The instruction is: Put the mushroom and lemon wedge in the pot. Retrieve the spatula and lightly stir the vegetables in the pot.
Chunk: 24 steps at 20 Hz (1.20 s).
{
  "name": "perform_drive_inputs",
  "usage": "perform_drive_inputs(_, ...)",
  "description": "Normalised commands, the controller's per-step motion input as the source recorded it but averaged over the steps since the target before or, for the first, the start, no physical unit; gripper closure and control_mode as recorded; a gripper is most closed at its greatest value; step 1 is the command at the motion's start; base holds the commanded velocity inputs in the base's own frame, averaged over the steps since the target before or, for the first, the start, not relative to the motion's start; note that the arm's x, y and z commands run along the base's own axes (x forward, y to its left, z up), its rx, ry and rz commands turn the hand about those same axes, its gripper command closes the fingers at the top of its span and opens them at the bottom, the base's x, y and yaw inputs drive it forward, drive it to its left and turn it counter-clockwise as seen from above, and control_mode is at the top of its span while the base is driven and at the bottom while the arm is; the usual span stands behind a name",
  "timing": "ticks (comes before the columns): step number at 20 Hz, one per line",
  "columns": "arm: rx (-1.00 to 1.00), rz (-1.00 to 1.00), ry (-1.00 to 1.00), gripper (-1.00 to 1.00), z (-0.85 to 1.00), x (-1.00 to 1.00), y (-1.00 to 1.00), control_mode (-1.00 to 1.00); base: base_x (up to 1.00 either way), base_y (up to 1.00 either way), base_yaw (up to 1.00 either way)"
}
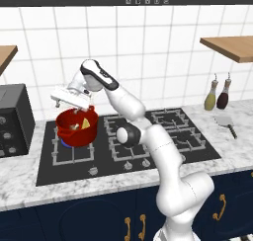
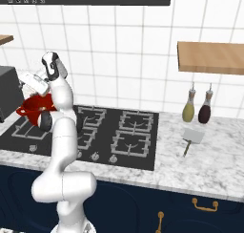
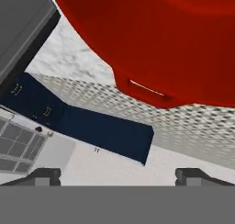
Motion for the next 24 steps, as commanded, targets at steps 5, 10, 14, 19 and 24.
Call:
perform_drive_inputs(5, 0.0, 0.03, -0.33, -1.0, -0.02, -1.0, -1.0, -1.0, 0.0, 0.0, 0.0)
perform_drive_inputs(10, 0.04, 0.0, -0.6, -1.0, -0.42, -1.0, -1.0, -1.0, 0.0, 0.0, 0.0)
perform_drive_inputs(14, 0.14, 0.0, -0.77, -1.0, -0.79, -1.0, -1.0, -1.0, 0.0, 0.0, 0.0)
perform_drive_inputs(19, 0.19, 0.0, -0.71, -1.0, -0.67, -1.0, -1.0, -1.0, 0.0, 0.0, 0.0)
perform_drive_inputs(24, 0.22, 0.0, -0.58, -1.0, -0.28, -1.0, -1.0, -1.0, 0.0, 0.0, 0.0)
